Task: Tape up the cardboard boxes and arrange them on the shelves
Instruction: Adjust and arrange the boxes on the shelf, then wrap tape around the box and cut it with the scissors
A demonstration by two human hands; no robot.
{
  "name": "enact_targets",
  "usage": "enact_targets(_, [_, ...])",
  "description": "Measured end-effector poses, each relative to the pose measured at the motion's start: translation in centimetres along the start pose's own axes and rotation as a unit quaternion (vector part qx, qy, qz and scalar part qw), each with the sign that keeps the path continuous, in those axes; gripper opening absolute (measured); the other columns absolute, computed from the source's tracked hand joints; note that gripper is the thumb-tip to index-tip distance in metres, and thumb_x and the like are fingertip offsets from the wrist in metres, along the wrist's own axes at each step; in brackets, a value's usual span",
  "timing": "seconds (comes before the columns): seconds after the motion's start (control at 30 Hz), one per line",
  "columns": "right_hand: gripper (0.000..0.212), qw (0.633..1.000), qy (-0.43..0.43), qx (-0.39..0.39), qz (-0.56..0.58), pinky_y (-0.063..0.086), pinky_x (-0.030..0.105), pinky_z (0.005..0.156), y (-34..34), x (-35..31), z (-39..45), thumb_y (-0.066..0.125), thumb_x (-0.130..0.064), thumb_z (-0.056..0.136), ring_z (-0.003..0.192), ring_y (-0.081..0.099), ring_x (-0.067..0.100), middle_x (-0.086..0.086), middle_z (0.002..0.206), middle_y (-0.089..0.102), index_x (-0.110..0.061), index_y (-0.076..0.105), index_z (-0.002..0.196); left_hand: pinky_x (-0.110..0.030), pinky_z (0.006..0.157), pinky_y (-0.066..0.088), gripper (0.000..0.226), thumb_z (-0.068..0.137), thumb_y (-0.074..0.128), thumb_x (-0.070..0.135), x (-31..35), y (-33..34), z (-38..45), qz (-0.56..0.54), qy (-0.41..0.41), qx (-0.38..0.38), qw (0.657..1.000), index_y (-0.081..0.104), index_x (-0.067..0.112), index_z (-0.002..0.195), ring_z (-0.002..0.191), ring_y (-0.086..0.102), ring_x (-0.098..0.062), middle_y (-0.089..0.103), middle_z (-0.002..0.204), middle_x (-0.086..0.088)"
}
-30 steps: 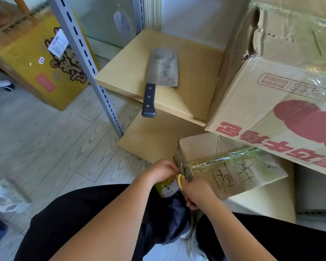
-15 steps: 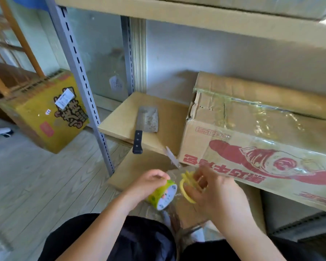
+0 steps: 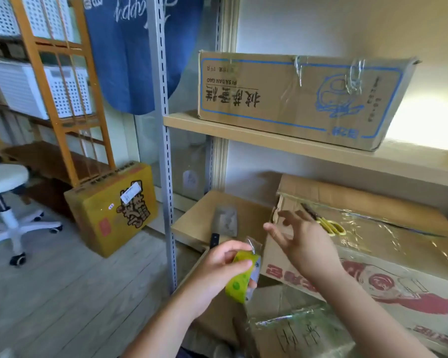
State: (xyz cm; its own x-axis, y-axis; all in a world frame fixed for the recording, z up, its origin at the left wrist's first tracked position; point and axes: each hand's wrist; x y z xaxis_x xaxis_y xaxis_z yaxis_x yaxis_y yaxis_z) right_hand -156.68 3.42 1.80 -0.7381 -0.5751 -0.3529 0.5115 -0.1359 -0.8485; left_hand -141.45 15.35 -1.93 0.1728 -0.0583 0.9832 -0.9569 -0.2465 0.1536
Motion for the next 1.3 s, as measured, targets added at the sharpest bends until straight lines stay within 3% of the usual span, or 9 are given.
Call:
enact_targets(0.17, [0.024, 0.987, 0.003, -0.124, 0.106, 0.042, 0.02, 0.054, 6.8, -2.7, -0.4, 0.071, -0.031, 0.083, 0.06, 0.058, 0.004, -0.009, 0.061, 0.06, -0.028, 0.06, 0.062, -0.024, 0.057, 0.055, 0.025, 0.09, 0.065, 0.001, -2.5, -1.6, 1.5, 0.012, -0.056, 0.057, 0.997, 0.063, 0.01, 0.112, 0.068, 0.072, -0.016, 0.074, 0.095, -0.001])
enact_targets(0.33, [0.012, 0.978, -0.012, -0.184, -0.094, 0.048, 0.031, 0.07, 12.8, -3.3, 0.5, 0.054, -0.019, 0.088, 0.092, 0.066, 0.028, 0.002, 0.094, 0.069, -0.019, 0.065, 0.093, -0.022, 0.046, 0.052, 0.015, 0.094, 0.055, 0.001, -6.7, -2.0, 5.7, 0.021, -0.18, 0.155, 0.971, 0.059, 0.011, 0.104, 0.044, 0.063, -0.009, 0.067, 0.073, -0.004])
enact_targets(0.63, [0.027, 0.958, 0.026, -0.226, -0.174, 0.049, 0.032, 0.077, 19.8, -1.8, 5.9, 0.045, 0.005, 0.091, 0.104, 0.064, 0.028, 0.012, 0.111, 0.064, -0.006, 0.064, 0.107, -0.015, 0.043, 0.028, 0.031, 0.091, 0.044, -0.001, -13.9, -2.7, 15.8, 0.108, -0.143, 0.22, 0.959, 0.046, 0.013, 0.063, 0.058, 0.042, -0.012, 0.049, 0.058, 0.002])
enact_targets(0.83, [0.032, 0.961, 0.042, -0.221, -0.159, 0.037, 0.005, 0.061, 22.4, 0.2, 8.9, 0.032, -0.007, 0.104, 0.118, 0.05, 0.031, 0.02, 0.134, 0.049, -0.001, 0.044, 0.133, -0.019, 0.047, 0.037, 0.021, 0.088, 0.067, 0.019, -16.8, -3.5, 16.4, 0.105, -0.107, 0.195, 0.969, 0.063, 0.014, 0.068, 0.046, 0.05, -0.002, 0.059, 0.05, 0.006])
enact_targets(0.9, [0.033, 0.946, 0.037, -0.25, -0.203, 0.044, 0.006, 0.076, 22.1, 0.6, 10.3, 0.039, -0.014, 0.103, 0.121, 0.054, 0.027, 0.014, 0.137, 0.05, -0.003, 0.044, 0.134, -0.015, 0.051, 0.039, 0.018, 0.088, 0.071, 0.024, -17.0, -3.8, 16.4, 0.101, -0.111, 0.191, 0.97, 0.067, 0.018, 0.072, 0.052, 0.055, -0.001, 0.063, 0.054, 0.011])
enact_targets(1.0, [0.065, 0.944, 0.043, -0.293, -0.143, 0.049, 0.021, 0.088, 21.0, -0.5, 9.1, -0.002, -0.031, 0.1, 0.098, 0.062, 0.009, 0.005, 0.132, 0.056, -0.008, 0.052, 0.129, -0.011, 0.058, 0.042, 0.005, 0.091, 0.067, 0.026, -16.7, -3.6, 16.1, 0.072, -0.122, 0.203, 0.969, 0.069, 0.03, 0.087, 0.077, 0.061, -0.009, 0.069, 0.076, 0.012])
enact_targets(1.1, [0.019, 0.961, 0.018, -0.234, -0.145, 0.044, 0.027, 0.067, 18.9, -2.0, 5.5, 0.044, 0.0, 0.094, 0.09, 0.065, 0.023, 0.007, 0.105, 0.066, -0.01, 0.06, 0.098, -0.029, 0.094, 0.047, 0.051, 0.096, 0.05, 0.046, -17.3, -3.0, 14.8, 0.155, -0.158, 0.274, 0.936, 0.048, 0.017, 0.138, 0.115, 0.058, -0.022, 0.063, 0.125, -0.002])
enact_targets(1.2, [0.008, 0.96, 0.008, -0.245, -0.14, 0.038, 0.027, 0.063, 18.0, -0.8, -0.3, 0.052, -0.016, 0.093, 0.089, 0.068, 0.027, 0.003, 0.096, 0.067, -0.017, 0.058, 0.096, -0.039, 0.091, 0.047, 0.051, 0.092, 0.053, 0.03, -19.7, -2.3, 12.8, 0.158, -0.232, 0.402, 0.871, 0.047, 0.0, 0.133, 0.117, 0.056, -0.036, 0.058, 0.129, -0.017])
enact_targets(1.3, [0.016, 0.924, 0.107, -0.331, -0.16, 0.04, 0.025, 0.063, 19.6, 5.3, -5.0, 0.05, -0.009, 0.088, 0.085, 0.067, 0.024, -0.001, 0.092, 0.068, -0.02, 0.062, 0.091, -0.036, 0.09, 0.047, 0.033, 0.093, 0.052, 0.012, -22.6, 0.3, 11.0, 0.213, -0.329, 0.292, 0.872, 0.058, -0.001, 0.122, 0.117, 0.058, -0.037, 0.062, 0.125, -0.02])
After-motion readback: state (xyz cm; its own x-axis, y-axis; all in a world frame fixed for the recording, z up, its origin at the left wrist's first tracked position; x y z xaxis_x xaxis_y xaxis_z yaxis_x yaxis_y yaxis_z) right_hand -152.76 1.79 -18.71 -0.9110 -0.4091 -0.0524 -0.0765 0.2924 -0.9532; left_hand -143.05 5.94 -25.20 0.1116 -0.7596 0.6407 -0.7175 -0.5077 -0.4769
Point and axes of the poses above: each hand's wrist, its own z-axis towards the middle knuckle, its own y-axis out of the palm, x = y × z
